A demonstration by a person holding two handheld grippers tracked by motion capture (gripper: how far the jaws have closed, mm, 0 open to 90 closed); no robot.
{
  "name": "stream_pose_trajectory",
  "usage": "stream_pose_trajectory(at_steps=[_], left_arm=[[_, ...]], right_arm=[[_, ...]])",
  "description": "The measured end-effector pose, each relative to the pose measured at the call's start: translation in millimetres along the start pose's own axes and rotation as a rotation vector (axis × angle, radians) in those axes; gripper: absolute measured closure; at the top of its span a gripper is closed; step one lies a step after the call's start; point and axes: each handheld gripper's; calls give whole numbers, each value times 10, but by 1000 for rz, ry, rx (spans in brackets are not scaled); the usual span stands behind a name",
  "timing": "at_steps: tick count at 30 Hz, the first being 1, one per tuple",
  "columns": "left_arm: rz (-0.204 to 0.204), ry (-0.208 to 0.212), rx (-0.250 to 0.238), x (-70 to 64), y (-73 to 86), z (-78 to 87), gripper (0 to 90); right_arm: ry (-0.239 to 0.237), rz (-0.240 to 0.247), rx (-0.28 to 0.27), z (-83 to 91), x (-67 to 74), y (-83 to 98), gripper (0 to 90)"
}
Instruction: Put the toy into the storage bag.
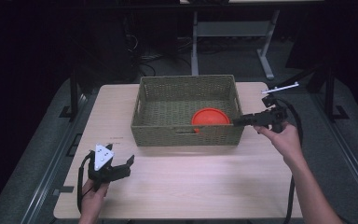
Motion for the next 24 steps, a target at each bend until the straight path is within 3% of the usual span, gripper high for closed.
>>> stream_pose_trajectory(at_steps=[24], left_arm=[[2,0,-7,-9,6,3,127]], right_arm=[[-2,-23,-12,79,-91,520,289]])
Point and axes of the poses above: each handheld gripper's, and its own axes: z roughly backward along the jaws, y roughly out of its underside, x roughly to its left, and after that the axes turned 4 degrees about y, right-handed
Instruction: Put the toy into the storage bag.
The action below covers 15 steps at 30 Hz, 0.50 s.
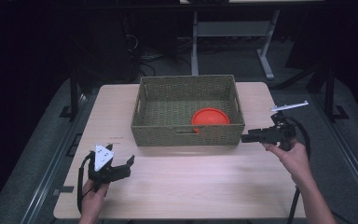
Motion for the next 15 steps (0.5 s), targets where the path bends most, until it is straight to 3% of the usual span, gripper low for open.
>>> stream_pose_trajectory(at_steps=[15], left_arm=[[-6,-2,1,1,3,-2,128]], right_arm=[[-15,-32,5,-59,-83,313,286]])
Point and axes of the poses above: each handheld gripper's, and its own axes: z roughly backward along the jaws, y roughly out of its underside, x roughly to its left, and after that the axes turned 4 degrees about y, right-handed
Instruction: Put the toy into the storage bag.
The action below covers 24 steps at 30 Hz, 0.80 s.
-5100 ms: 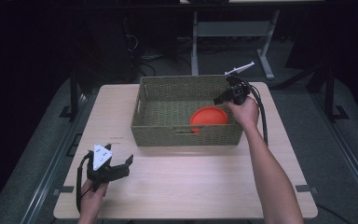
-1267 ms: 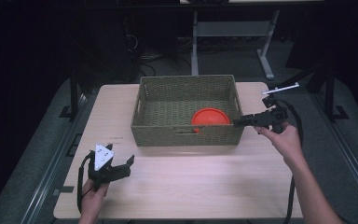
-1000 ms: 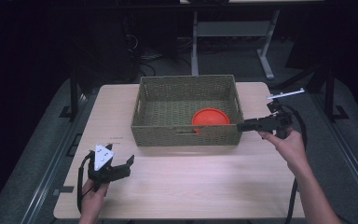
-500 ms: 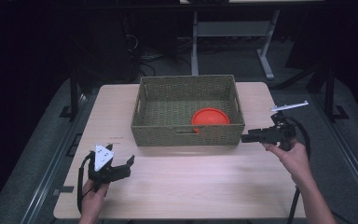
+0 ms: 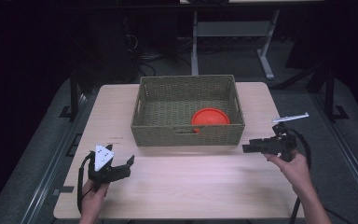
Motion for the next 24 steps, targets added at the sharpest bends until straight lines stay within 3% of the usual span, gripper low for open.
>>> stream_pose_trajectory(at_steps=[8,17,18,23,24], left_arm=[[1,0,2,-2,2,-1,127],[0,2,0,-11,2,11,127],[0,4,3,-13,3,9,128],[0,6,3,-14,6,-2,127],[2,5,2,-16,7,0,128]], right_arm=[[-6,-5,-11,33,-19,148,287],[-3,5,-24,59,43,460,276],[5,19,-41,60,83,585,270],[15,32,-115,73,134,783,262],[4,18,-230,96,120,933,262]])
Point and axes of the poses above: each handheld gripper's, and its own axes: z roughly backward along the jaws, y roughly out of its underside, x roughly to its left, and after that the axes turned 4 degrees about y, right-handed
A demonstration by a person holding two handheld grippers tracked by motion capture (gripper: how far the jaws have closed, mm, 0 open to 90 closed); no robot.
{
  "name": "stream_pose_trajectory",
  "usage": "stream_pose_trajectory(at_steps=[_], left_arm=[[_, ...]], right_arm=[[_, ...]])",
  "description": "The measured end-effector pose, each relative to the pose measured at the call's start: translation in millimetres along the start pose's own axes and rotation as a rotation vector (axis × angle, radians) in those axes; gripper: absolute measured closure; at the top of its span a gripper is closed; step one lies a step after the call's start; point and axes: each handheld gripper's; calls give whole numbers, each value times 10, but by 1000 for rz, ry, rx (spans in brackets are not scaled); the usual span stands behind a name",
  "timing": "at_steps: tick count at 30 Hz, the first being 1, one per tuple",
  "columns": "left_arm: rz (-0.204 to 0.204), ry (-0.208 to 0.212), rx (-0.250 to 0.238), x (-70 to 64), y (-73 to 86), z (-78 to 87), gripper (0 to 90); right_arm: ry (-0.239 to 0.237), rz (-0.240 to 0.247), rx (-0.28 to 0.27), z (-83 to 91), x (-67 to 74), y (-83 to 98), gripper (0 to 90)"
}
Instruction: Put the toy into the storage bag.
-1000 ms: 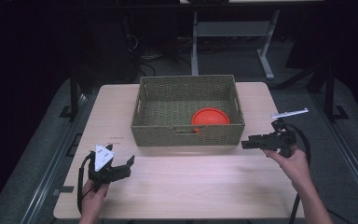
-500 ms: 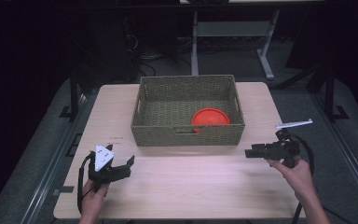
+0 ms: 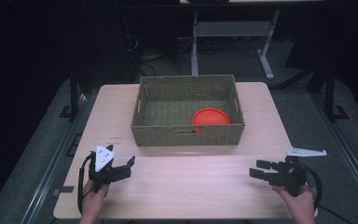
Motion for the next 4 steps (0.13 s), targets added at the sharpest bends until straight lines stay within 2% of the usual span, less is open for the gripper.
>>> stream_pose_trajectory(at_steps=[3,4], left_arm=[[-3,3,-1,4,1,-6,128],[-3,3,-1,4,1,-6,128]], right_arm=[[-7,-52,-86,5,-77,192,249],[-7,-52,-86,5,-77,192,249]])
Point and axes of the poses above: each handheld gripper's, and its own axes: z roughly backward along the jaws, y roughly out of its underside, x roughly to its left, and after that the axes turned 4 degrees about y, right-handed
